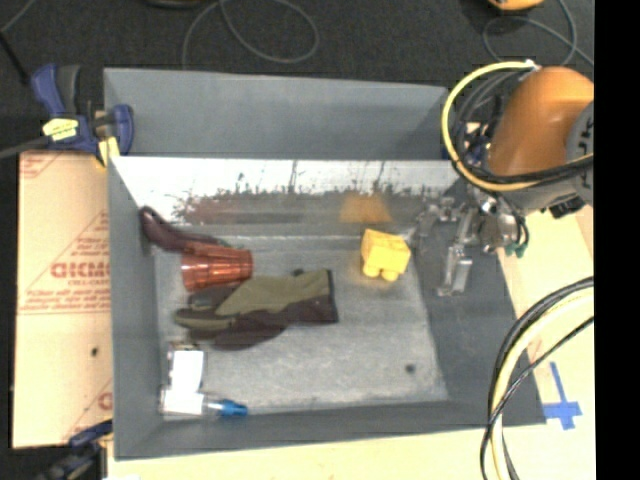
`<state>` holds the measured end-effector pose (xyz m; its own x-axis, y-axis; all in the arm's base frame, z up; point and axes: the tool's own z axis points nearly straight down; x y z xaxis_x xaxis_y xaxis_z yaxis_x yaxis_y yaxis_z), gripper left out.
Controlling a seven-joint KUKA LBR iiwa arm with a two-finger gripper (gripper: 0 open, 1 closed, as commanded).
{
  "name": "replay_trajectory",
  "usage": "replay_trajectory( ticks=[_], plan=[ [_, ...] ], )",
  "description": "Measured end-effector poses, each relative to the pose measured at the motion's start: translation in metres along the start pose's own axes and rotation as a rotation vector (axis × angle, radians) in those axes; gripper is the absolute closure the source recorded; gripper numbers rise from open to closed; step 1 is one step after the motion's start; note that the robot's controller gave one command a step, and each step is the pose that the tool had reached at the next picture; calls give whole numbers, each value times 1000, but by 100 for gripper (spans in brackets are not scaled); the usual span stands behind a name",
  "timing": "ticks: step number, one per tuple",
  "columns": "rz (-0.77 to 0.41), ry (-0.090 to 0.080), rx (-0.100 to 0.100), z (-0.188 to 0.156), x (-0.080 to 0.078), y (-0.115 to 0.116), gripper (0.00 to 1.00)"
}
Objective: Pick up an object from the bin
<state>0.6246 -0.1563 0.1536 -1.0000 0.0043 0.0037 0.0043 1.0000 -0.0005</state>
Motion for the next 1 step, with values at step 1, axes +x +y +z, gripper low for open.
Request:
replay_trajectory(
  ticks=[1],
  plan=[
    [-3,-8,2,-5,-2,1,0]
  ],
)
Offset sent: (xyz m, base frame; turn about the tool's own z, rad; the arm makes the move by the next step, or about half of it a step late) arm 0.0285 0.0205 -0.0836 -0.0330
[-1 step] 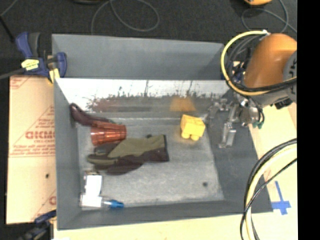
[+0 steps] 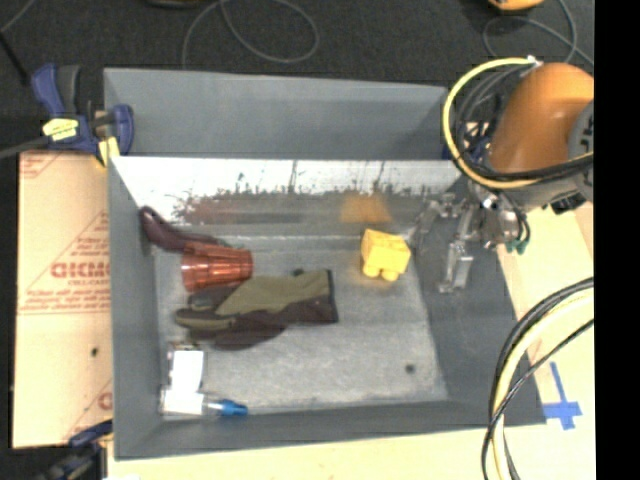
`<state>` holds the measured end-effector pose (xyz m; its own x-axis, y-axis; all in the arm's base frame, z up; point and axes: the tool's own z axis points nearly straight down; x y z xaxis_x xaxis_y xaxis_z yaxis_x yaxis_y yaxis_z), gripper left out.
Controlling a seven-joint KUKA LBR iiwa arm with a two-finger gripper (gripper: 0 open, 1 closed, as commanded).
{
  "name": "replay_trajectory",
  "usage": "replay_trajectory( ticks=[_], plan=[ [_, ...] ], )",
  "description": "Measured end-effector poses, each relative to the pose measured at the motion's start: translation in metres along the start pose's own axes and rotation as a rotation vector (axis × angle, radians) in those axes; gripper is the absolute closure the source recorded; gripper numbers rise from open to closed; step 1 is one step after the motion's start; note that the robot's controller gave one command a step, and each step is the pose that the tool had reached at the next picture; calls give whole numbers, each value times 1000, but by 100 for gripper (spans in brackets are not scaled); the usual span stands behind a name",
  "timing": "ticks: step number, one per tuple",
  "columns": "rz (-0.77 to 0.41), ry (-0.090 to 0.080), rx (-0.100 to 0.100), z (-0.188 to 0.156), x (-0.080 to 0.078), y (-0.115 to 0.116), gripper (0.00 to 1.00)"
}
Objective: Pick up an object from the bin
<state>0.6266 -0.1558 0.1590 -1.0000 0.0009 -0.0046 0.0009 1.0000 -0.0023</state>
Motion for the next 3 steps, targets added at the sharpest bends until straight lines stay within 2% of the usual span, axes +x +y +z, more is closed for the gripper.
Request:
replay_trajectory(
  ticks=[1,2,3],
  plan=[
    [-22,-3,2,62,-22,13,0],
    [-19,11,-3,99,-26,14,0],
    [-174,-6,3,59,-25,42,0]
  ],
)
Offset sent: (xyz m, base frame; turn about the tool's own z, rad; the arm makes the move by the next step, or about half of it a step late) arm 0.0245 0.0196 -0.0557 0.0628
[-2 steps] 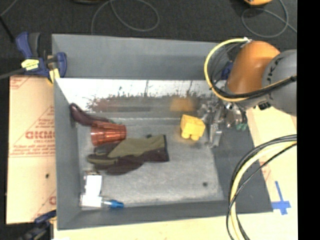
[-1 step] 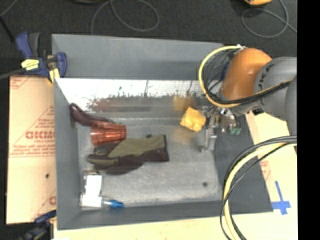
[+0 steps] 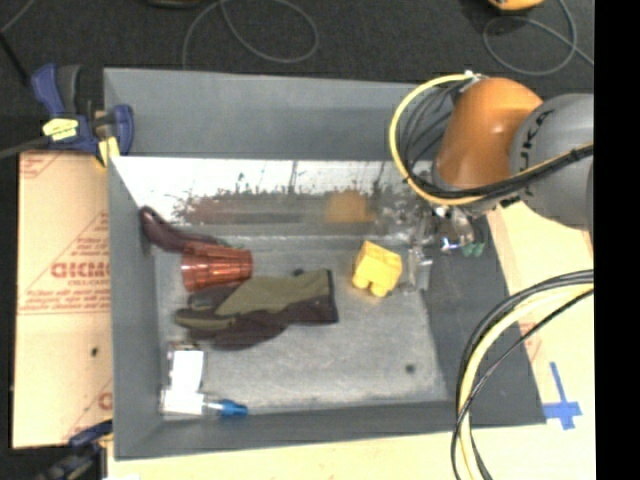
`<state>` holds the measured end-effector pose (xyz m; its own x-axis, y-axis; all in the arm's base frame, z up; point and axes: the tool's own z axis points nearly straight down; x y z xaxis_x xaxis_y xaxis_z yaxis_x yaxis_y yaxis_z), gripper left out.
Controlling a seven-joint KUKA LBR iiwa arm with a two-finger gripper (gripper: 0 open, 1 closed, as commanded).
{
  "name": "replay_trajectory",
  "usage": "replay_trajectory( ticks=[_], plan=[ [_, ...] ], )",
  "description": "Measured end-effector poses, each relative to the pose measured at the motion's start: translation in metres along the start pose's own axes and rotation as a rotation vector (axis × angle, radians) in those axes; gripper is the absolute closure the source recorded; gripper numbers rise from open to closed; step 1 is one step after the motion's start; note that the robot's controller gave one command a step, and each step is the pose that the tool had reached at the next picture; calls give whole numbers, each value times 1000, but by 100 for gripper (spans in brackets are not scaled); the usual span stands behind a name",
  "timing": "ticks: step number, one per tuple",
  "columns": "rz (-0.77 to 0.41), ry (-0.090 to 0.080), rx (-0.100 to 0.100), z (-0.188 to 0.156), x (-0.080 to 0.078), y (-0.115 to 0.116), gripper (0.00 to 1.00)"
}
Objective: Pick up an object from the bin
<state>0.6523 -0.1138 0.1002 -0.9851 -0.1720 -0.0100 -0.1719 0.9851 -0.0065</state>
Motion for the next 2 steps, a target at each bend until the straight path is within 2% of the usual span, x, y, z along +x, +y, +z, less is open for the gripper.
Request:
replay_trajectory(
  ticks=[1,2],
  plan=[
    [-147,7,-5,15,4,11,0],
    [-316,-12,6,26,-7,9,100]
  ],
)
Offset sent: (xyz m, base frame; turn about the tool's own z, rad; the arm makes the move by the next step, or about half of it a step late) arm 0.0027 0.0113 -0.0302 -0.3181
